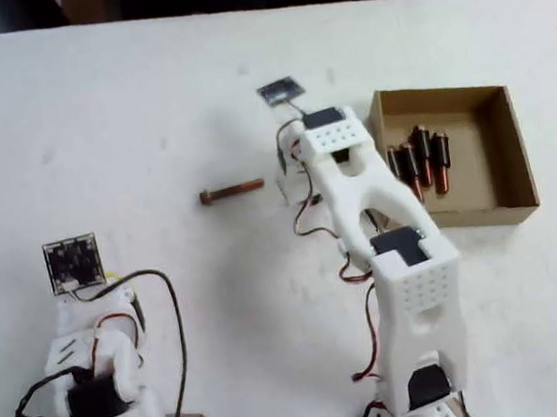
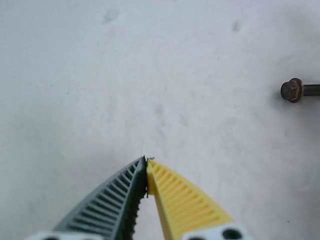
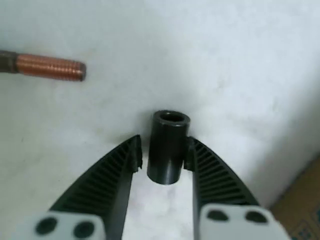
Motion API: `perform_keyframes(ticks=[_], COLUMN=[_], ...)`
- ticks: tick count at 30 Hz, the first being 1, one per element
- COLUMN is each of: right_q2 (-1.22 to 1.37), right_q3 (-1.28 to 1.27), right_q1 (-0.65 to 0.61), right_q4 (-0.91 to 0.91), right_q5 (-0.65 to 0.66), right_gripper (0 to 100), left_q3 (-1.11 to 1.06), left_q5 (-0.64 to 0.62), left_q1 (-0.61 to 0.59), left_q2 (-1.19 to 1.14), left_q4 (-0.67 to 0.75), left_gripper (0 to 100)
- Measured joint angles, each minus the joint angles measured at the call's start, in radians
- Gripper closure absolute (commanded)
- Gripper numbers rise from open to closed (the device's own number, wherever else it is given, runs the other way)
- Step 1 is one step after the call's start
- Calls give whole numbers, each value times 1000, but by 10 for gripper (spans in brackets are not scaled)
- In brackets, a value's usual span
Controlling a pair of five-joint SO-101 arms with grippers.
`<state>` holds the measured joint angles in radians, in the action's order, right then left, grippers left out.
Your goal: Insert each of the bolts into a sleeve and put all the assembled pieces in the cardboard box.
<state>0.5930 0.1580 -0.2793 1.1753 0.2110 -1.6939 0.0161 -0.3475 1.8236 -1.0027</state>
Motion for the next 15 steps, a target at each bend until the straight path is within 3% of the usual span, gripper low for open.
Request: perform_keyframes(ticks=[6,15], right_q2=[0,3], right_q3=[0,17], right_q1=[-2,6], right_q4=[0,0], right_q5=[77,87], right_gripper=[937,938], left_q3=[0,0], left_q5=[0,0], left_q1=[0,0], left_q2=[0,0], left_q4=[0,0], left_gripper=[980,980])
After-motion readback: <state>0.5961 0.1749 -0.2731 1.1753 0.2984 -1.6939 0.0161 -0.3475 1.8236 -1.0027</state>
